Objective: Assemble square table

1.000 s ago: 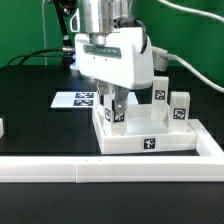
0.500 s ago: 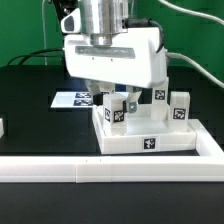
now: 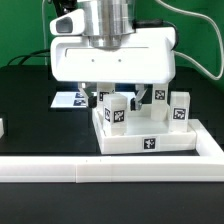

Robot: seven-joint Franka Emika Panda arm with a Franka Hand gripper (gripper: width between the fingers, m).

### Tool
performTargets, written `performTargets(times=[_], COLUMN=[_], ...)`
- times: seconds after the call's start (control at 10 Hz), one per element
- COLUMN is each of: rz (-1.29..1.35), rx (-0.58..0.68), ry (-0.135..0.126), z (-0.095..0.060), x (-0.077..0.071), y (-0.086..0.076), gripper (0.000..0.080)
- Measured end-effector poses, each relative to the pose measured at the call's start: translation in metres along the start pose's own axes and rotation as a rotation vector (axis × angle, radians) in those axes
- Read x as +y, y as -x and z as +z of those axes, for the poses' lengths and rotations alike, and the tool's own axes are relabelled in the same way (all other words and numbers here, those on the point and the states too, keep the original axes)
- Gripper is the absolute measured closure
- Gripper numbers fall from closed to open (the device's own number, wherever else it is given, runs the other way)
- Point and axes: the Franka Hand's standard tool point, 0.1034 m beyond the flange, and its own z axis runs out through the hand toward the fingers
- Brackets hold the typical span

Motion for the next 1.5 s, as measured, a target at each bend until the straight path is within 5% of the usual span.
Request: performTargets(times=[1.2,1.4,1.5], rz=[-0.617,-0.617,-0.601], rx=[0.010,0.010,0.010], ry=[0.044,0.044,0.044], z=[-0.0016,-0.0015,-0.0014], x=[-0.0008,-0.0006,-0.0005], y=[-0.0040,-0.0040,-0.0040], gripper=[0.0166,0.0515,0.0509])
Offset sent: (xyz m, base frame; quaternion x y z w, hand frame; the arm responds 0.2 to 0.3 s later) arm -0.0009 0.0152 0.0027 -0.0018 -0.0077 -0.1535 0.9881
